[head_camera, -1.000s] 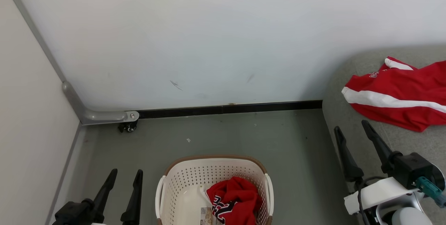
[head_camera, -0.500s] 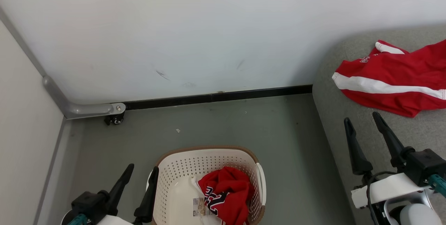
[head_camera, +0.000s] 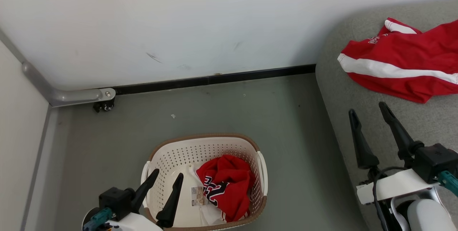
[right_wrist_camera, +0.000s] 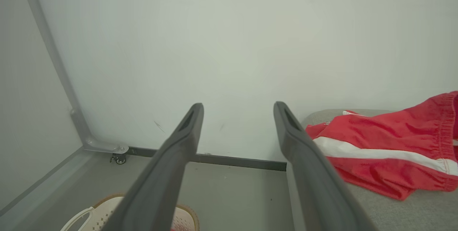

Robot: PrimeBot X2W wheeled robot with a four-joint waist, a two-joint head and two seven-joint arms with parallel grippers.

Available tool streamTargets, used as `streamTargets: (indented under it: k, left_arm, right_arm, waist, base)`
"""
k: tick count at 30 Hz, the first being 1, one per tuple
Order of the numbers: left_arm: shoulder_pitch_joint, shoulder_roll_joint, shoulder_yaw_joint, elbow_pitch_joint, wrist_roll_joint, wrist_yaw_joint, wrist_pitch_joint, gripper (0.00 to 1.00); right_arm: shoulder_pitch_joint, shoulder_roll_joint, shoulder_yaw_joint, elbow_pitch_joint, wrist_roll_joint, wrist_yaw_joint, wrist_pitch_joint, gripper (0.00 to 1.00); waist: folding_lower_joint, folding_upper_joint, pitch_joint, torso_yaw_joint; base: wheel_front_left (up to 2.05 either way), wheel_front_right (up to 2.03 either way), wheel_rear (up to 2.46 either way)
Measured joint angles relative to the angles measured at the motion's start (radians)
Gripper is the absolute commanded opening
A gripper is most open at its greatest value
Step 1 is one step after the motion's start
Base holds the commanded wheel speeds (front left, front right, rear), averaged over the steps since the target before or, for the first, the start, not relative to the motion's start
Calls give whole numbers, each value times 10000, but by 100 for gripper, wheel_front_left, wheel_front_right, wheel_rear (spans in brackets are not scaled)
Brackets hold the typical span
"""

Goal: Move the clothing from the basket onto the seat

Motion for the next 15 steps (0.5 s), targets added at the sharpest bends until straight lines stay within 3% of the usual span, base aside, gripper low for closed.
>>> streamTargets:
  k: [15]
  left_arm:
    - [-951, -117, -476, 941, 155, -67, 895, 100]
  right_arm:
    - [-759, -4, 337, -261, -98, 0, 0, 100]
  waist:
    - [0, 0, 1037, -194]
  base:
    - [0, 0, 0]
